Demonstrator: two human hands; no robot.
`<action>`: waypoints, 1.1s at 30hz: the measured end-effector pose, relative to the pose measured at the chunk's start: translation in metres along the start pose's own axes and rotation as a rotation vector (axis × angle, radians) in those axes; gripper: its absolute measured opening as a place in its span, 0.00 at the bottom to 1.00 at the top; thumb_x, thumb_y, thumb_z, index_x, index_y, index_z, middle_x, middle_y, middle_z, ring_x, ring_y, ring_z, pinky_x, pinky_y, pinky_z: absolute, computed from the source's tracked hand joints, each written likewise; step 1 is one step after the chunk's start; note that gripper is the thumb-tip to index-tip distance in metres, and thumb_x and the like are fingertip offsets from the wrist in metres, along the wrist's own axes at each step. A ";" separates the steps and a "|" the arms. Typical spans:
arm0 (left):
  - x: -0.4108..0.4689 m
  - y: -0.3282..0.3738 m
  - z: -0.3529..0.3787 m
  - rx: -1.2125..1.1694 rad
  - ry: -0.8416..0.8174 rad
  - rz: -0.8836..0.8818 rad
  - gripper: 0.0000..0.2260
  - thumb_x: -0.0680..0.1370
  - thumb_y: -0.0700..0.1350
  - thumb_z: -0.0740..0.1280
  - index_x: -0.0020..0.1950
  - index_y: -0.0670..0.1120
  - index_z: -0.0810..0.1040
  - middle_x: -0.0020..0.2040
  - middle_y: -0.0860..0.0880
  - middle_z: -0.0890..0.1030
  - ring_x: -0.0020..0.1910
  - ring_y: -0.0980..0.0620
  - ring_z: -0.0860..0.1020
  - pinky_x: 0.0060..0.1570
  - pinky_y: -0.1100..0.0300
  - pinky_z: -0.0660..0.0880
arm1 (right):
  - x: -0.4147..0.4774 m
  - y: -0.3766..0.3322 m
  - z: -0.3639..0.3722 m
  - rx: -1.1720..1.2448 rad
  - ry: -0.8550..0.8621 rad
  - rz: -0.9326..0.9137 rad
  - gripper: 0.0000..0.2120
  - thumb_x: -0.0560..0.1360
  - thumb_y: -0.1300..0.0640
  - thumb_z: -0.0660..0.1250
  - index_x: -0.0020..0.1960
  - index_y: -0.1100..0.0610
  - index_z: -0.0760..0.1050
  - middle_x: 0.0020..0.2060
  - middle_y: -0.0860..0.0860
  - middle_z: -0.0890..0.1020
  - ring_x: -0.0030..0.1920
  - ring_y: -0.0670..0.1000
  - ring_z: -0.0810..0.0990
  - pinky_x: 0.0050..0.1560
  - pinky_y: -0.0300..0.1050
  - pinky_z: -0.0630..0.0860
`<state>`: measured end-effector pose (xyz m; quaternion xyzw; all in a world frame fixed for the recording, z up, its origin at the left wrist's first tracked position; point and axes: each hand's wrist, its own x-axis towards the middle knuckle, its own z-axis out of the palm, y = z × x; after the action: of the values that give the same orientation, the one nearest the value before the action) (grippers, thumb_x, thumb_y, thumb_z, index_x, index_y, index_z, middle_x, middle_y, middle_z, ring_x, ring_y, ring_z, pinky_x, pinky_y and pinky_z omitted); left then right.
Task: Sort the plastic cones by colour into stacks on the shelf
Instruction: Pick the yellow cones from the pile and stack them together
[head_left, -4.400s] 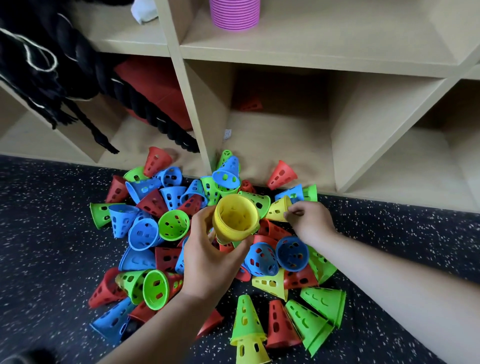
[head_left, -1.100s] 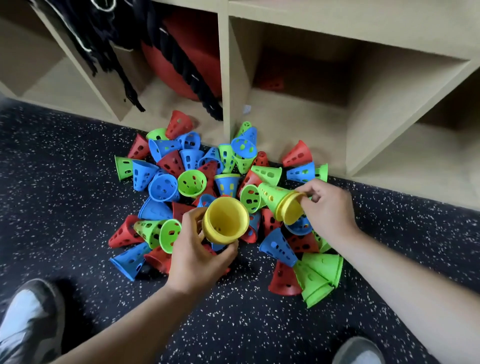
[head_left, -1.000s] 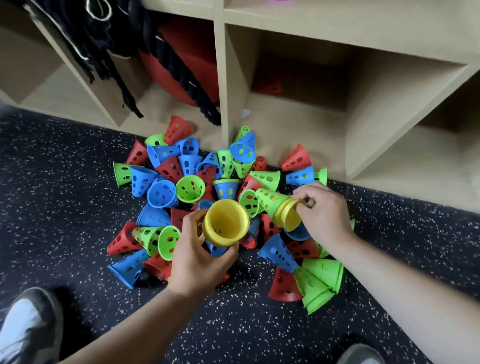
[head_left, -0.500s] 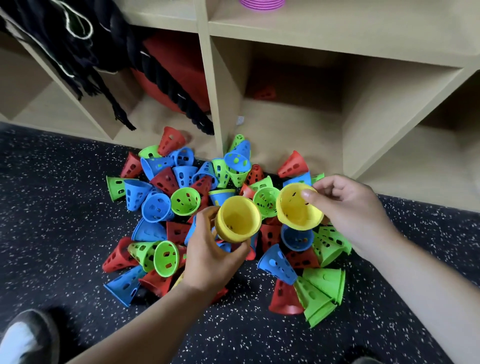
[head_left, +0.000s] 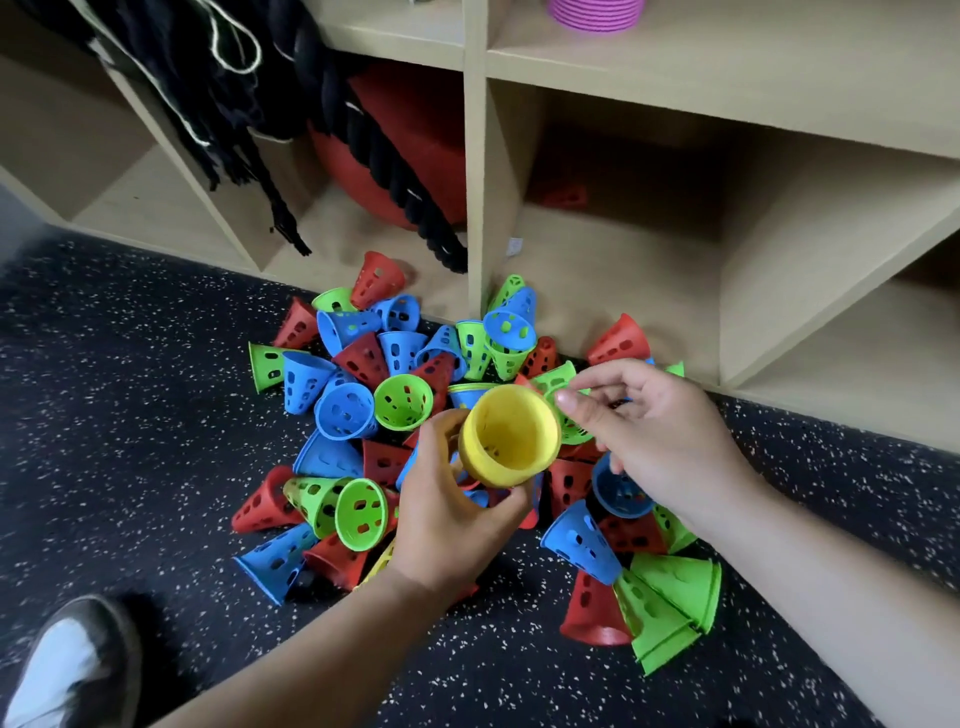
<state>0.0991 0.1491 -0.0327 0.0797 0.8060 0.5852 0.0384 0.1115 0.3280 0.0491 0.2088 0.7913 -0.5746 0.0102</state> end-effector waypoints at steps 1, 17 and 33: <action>0.001 -0.002 -0.003 0.004 0.007 -0.006 0.30 0.66 0.39 0.81 0.60 0.55 0.69 0.52 0.62 0.80 0.51 0.64 0.80 0.46 0.73 0.75 | 0.001 0.000 0.000 -0.023 0.028 -0.013 0.20 0.61 0.33 0.72 0.46 0.44 0.82 0.41 0.46 0.82 0.31 0.47 0.76 0.34 0.45 0.75; 0.014 -0.020 -0.062 0.003 0.064 -0.033 0.30 0.67 0.46 0.79 0.64 0.56 0.68 0.56 0.64 0.76 0.57 0.60 0.79 0.59 0.62 0.76 | 0.011 -0.067 0.012 -0.264 -0.040 -0.169 0.06 0.75 0.45 0.69 0.46 0.47 0.81 0.38 0.48 0.83 0.28 0.41 0.75 0.31 0.36 0.74; 0.051 -0.047 -0.143 0.025 0.447 -0.222 0.29 0.67 0.43 0.77 0.62 0.53 0.67 0.51 0.58 0.77 0.47 0.54 0.79 0.52 0.46 0.79 | 0.101 -0.049 0.079 -0.430 0.091 -0.209 0.04 0.77 0.52 0.69 0.45 0.51 0.81 0.40 0.43 0.82 0.44 0.45 0.80 0.42 0.37 0.73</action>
<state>0.0231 0.0098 -0.0312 -0.1403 0.8054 0.5706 -0.0777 -0.0149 0.2756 0.0409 0.1444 0.9124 -0.3809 -0.0411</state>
